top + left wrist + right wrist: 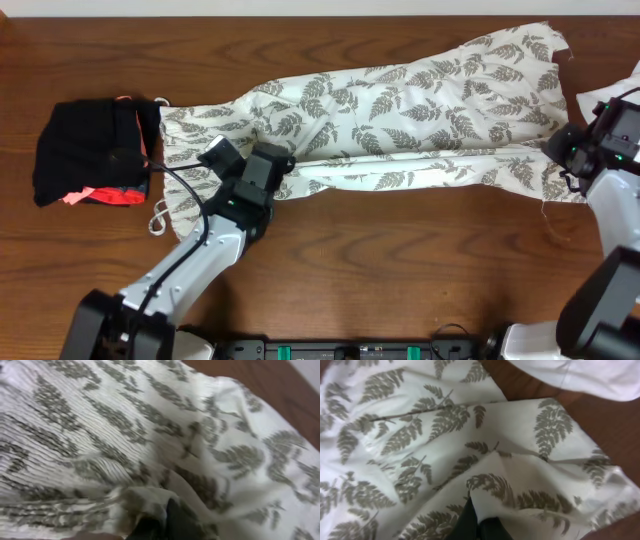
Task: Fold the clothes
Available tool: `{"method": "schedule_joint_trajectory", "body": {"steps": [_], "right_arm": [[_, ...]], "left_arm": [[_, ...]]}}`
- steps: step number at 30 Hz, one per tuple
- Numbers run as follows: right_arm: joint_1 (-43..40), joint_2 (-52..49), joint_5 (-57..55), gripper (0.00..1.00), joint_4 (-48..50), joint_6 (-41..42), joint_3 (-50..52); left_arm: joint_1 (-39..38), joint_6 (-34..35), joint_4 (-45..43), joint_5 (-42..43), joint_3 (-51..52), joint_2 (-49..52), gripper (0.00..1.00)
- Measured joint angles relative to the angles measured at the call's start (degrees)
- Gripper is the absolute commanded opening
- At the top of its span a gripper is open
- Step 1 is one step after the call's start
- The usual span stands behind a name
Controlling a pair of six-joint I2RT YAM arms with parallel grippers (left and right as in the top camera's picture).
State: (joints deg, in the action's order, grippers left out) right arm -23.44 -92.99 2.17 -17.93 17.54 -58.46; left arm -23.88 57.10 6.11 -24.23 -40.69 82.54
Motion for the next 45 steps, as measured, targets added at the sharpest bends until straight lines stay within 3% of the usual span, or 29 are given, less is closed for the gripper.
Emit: {"method": "schedule_joint_trajectory", "body": {"steps": [12,26,34,45], "right_arm": [[0.0,-6.4,0.4,0.05,7.1,0.0,0.0],[-0.2,-11.2,-3.3,0.06,10.7,-0.2,-0.4],[-0.2,-17.4,-4.9,0.21,12.8,-0.6,-0.5],[-0.3,-18.2,-9.6,0.18,22.7,-2.6,-0.7]], "left_arm": [[1.0,-6.4,-10.7,0.0,0.0,10.2,0.06],[2.1,-7.7,-13.4,-2.8,0.0,17.6,0.08],[2.1,-7.6,-13.2,-3.2,0.0,17.9,0.09],[2.1,-7.7,-9.8,-3.9,-0.3,17.9,0.09]]}}
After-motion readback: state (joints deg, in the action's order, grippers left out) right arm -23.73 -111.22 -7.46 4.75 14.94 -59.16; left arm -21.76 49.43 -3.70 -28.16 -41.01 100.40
